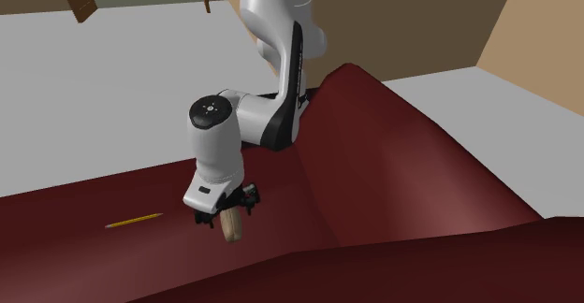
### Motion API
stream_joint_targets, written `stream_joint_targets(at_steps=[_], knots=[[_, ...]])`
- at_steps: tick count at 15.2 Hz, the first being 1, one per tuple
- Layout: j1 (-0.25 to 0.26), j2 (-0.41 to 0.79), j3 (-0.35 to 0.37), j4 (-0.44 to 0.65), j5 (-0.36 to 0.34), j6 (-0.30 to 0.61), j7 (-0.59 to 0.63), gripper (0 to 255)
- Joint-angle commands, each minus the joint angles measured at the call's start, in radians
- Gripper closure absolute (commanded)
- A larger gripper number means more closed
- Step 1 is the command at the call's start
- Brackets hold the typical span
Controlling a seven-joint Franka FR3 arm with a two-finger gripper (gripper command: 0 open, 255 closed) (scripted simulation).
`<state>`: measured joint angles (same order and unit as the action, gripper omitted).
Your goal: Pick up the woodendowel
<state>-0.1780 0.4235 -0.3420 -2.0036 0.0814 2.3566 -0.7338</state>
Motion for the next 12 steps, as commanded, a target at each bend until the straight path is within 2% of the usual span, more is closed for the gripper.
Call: stream_joint_targets(at_steps=[1,12], knots=[[-0.001,0.004,0.001,0.000,0.002,0.004,-0.001,255],[0.003,-0.015,-0.004,0.003,-0.006,-0.017,0.003,255]])
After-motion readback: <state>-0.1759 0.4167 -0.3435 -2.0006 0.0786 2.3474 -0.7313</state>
